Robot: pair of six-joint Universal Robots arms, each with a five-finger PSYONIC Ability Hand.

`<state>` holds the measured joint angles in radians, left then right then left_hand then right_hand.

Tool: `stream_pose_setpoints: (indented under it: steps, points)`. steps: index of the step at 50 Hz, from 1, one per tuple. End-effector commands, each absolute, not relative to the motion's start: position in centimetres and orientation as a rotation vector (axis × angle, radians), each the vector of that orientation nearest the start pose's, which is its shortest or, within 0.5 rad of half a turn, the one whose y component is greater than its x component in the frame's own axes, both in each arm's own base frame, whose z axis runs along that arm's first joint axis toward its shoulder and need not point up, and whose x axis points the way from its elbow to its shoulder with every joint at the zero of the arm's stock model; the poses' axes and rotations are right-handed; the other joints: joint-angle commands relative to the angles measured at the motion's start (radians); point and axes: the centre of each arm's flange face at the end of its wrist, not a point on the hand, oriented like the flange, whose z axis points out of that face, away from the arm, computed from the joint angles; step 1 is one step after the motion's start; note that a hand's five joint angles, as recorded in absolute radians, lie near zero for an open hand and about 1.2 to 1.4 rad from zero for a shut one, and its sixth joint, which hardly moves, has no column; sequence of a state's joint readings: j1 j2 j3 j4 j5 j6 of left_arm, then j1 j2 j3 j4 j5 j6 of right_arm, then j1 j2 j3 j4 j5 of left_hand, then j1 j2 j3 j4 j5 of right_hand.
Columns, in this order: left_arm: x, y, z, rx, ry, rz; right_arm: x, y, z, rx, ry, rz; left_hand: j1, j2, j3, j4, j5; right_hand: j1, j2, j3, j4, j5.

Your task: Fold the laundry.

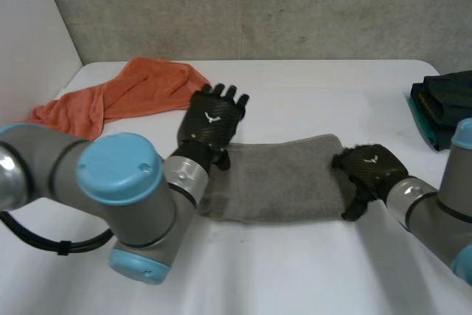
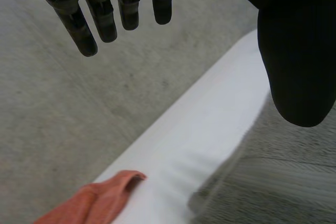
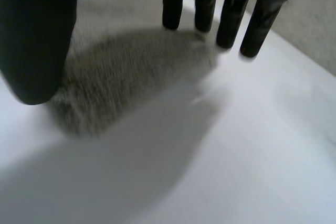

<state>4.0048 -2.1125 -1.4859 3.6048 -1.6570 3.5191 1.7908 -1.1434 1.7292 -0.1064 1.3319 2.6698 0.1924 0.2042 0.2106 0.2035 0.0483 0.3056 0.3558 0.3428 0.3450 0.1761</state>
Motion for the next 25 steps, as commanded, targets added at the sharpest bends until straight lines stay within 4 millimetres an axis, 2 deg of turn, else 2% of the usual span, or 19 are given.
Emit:
stream_pose_setpoints:
  steps: [1, 3, 8, 11, 12, 15, 18, 19, 20, 21, 22, 25]
  points:
    - [-36.7, -24.0, 14.5, 1.173, 2.141, -2.192, 20.7, -28.8, 12.6, -1.139, 2.357, -1.611, 0.009, -0.003, -0.009, -0.002, -0.021, 0.878, 0.827, 0.840, 0.838, 0.833]
    - [-36.5, -24.3, 13.9, 1.150, 2.168, -2.129, 20.8, -28.8, 12.7, -1.142, 2.337, -1.610, 0.009, -0.002, -0.009, -0.002, -0.021, 1.090, 1.040, 1.053, 1.050, 1.045]
    - [-35.0, -24.6, 13.6, 1.050, 2.190, -2.017, 20.9, -29.1, 13.4, -1.166, 2.318, -1.652, 0.006, -0.005, -0.012, -0.005, -0.024, 1.091, 1.040, 1.053, 1.051, 1.046]
    - [-34.5, -23.9, 13.3, 1.052, 2.212, -1.978, 20.8, -30.0, 15.2, -1.175, 2.315, -1.761, -0.002, -0.014, -0.021, -0.013, -0.033, 1.091, 1.040, 1.053, 1.051, 1.046]
    - [-34.4, -23.7, 13.5, 1.050, 2.216, -1.979, 21.0, -30.4, 16.4, -1.198, 2.302, -1.822, -0.005, -0.017, -0.023, -0.016, -0.036, 1.091, 1.040, 1.053, 1.051, 1.046]
    - [-33.6, -22.8, 14.8, 1.044, 2.211, -1.994, 21.7, -30.6, 17.6, -1.257, 2.277, -1.888, -0.011, -0.023, -0.029, -0.022, -0.042, 1.091, 1.040, 1.053, 1.051, 1.046]
    - [-33.0, -22.1, 15.4, 1.043, 2.210, -1.996, 25.6, -28.8, 19.1, -1.440, 2.115, -1.948, -0.011, -0.023, -0.029, -0.022, -0.042, 1.091, 1.040, 1.053, 1.051, 1.046]
    - [-32.5, -21.7, 16.2, 1.031, 2.203, -2.012, 26.5, -28.4, 19.5, -1.478, 2.072, -1.967, -0.011, -0.023, -0.029, -0.022, -0.042, 1.091, 1.040, 1.053, 1.051, 1.046]
    - [-32.2, -21.6, 16.8, 1.014, 2.196, -2.028, 29.3, -27.0, 20.1, -1.591, 1.941, -2.006, -0.011, -0.023, -0.029, -0.022, -0.042, 1.091, 1.040, 1.053, 1.051, 1.046]
    - [-32.0, -21.6, 17.1, 1.001, 2.193, -2.031, 30.1, -26.6, 20.2, -1.620, 1.906, -2.012, -0.011, -0.023, -0.029, -0.022, -0.042, 1.091, 1.040, 1.053, 1.051, 1.046]
    - [-31.6, -21.8, 17.5, 0.982, 2.187, -2.038, 31.9, -25.4, 20.3, -1.698, 1.812, -2.020, -0.011, -0.023, -0.029, -0.022, -0.042, 1.091, 1.040, 1.053, 1.051, 1.046]
    - [-30.0, -22.6, 18.7, 0.907, 2.169, -2.052, 34.4, -23.4, 20.0, -1.800, 1.669, -2.009, -0.011, -0.023, -0.029, -0.022, -0.042, 1.091, 1.040, 1.053, 1.051, 1.046]
